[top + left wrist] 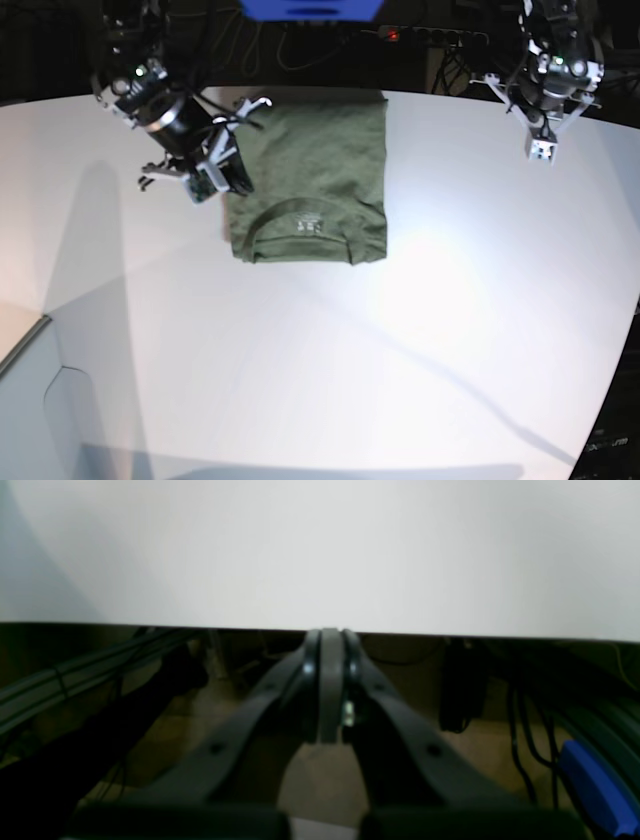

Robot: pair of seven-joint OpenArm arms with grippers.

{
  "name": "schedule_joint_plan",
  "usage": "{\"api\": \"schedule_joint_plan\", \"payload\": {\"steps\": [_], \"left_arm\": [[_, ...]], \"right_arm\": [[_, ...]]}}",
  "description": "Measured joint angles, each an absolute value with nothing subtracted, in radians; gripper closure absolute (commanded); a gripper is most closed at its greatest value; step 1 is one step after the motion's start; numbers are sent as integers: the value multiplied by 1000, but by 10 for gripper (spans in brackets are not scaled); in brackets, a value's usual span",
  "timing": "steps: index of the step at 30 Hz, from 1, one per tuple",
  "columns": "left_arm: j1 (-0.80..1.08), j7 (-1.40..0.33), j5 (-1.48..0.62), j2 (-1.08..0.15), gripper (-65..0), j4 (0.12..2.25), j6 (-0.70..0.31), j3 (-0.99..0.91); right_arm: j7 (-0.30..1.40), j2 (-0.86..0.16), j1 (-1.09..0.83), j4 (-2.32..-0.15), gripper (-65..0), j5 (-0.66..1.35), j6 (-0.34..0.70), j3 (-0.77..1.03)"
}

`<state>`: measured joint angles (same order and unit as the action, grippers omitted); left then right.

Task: Layout the t-shirt on the table in an organized manner, then fold the t-shirt properly

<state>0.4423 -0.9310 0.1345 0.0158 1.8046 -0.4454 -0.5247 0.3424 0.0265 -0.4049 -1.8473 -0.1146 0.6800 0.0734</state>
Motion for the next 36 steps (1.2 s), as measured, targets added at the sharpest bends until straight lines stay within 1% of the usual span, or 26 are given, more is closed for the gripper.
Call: {"api": "schedule_joint_plan", "payload": {"steps": [4, 8, 12, 15, 20, 24, 28, 31, 36], "left_arm": [[487, -930, 134, 41, 0, 1865, -445, -528], [539, -932, 134, 75, 0, 1880, -446, -529], [575, -930, 134, 78, 0, 1881, -445, -527], [593, -923, 131, 78, 0, 1869, -445, -525], [617, -920, 131, 74, 0, 1790, -445, -524], [600, -900, 138, 67, 0, 1621, -442, -527], [564, -767, 149, 54, 0, 1427, -437, -523], [502, -691, 150, 25, 0, 1219, -435, -519], [327, -528, 150, -47, 0, 754, -428, -522]], "right_arm": [[347, 51, -533, -1928, 0, -122, 681, 79], [354, 58, -645, -1934, 0, -120, 682, 125], [344, 57, -736, -1934, 0, -117, 682, 137], [344, 50, -790, -1934, 0, -119, 682, 141], [338, 50, -847, -1924, 0, -120, 682, 194], [332, 50, -862, -1850, 0, -116, 681, 210], [340, 49, -831, -1716, 0, -122, 681, 260], [329, 30, -777, -1582, 0, -115, 680, 276], [327, 20, -645, -1315, 0, -115, 682, 316]]}}
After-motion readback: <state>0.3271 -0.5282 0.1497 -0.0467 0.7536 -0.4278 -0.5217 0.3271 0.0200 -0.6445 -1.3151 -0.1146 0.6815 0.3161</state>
